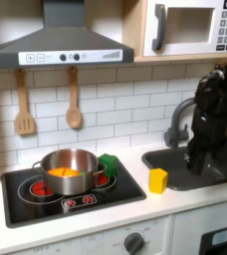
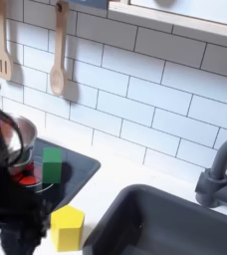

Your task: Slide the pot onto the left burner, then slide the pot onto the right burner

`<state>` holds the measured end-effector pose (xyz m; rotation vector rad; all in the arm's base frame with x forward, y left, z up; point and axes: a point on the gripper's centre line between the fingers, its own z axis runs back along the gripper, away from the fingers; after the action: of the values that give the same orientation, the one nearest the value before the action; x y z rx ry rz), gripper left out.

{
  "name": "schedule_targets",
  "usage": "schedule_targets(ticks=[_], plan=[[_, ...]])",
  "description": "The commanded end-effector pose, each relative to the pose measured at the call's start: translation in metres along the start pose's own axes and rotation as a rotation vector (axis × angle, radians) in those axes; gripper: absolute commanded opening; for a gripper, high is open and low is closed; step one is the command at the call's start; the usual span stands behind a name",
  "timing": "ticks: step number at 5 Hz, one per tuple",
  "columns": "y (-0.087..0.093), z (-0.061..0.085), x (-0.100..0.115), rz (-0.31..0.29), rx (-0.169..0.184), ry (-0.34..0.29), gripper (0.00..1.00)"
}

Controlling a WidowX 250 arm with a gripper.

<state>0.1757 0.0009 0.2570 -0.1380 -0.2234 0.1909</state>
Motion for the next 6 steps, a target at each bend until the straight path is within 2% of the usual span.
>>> schedule_targets(ticks=[1, 4, 5, 6], plan=[[0.011, -0.012, 0.021, 0.034, 0.026, 0.01, 1.0], [0.018, -0.022, 0.039, 0.061, 0.052, 0.066, 1.0], [0.017, -0.029, 0.049, 0.08, 0.041, 0.107, 1.0], [0.011, -0.033, 0.06, 0.075, 0.055, 0.133, 1.0]])
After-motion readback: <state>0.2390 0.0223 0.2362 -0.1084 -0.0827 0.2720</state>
